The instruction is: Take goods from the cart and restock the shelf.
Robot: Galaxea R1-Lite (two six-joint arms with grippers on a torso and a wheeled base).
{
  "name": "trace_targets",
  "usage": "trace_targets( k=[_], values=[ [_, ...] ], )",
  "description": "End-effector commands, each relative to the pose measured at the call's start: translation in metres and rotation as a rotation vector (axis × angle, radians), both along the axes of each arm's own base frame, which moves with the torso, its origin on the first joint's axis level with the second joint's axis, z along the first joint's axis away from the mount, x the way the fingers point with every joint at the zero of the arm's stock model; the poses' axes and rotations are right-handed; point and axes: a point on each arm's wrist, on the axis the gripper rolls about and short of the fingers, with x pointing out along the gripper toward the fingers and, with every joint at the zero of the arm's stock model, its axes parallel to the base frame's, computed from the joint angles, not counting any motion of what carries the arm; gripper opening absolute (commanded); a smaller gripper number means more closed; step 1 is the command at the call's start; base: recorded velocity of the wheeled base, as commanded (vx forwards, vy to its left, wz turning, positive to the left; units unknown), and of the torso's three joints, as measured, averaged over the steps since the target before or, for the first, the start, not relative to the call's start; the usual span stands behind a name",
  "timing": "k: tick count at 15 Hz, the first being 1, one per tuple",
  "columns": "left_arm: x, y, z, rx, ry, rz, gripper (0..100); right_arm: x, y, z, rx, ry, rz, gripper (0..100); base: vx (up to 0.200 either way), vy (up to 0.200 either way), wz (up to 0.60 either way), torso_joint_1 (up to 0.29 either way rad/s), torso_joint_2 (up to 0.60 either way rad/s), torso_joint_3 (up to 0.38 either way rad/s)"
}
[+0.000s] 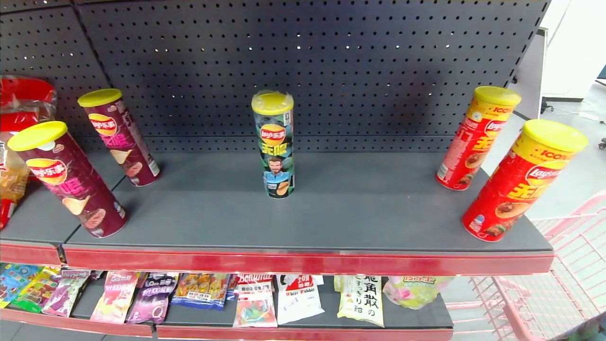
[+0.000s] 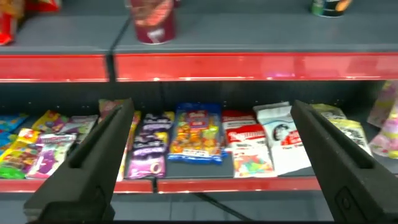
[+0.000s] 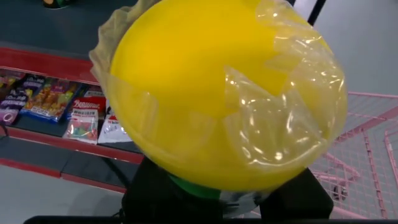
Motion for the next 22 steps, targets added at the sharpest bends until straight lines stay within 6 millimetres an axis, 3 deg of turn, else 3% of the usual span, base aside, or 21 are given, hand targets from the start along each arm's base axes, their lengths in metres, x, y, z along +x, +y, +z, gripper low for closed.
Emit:
trace_targets(
  k=[1, 4, 6, 9, 12, 22],
  values=[
    [0.0, 0.0, 0.0, 0.0, 0.001, 0.0, 100, 0.0, 0.0, 0.002, -0.001, -0.002, 0.001, 0, 0.0, 0.2, 0.0, 0.002, 0.0, 0.007],
    [0.0, 0.0, 0.0, 0.001, 0.001, 0.0, 100, 0.001, 0.0, 0.007, 0.001, -0.009, 0.014, 0, 0.0, 0.133, 0.0, -0.002, 0.0, 0.003],
    [0.0, 0.0, 0.0, 0.004, 0.001, 0.0, 100, 0.006, 0.003, 0.025, 0.018, -0.016, 0.146, 0, 0.0, 0.0, 0.0, 0.0, 0.0, 0.0],
    [0.0, 0.0, 0.0, 0.004, 0.001, 0.0, 100, 0.021, 0.005, 0.042, 0.017, 0.015, 0.186, 0, 0.2, 0.0, 0.0, 0.001, 0.0, 0.002],
    [0.0, 0.0, 0.0, 0.004, 0.001, 0.0, 100, 0.027, 0.007, 0.039, 0.016, 0.049, 0.247, 0, 0.2, 0.0, 0.0, -0.002, 0.0, 0.004],
    [0.002, 0.0, 0.001, 0.006, 0.027, -0.005, 100, 0.044, 0.013, 0.045, 0.011, 0.093, 0.339, 0, 0.0, 0.0, 0.0, 0.0, 0.0, 0.0]
  ],
)
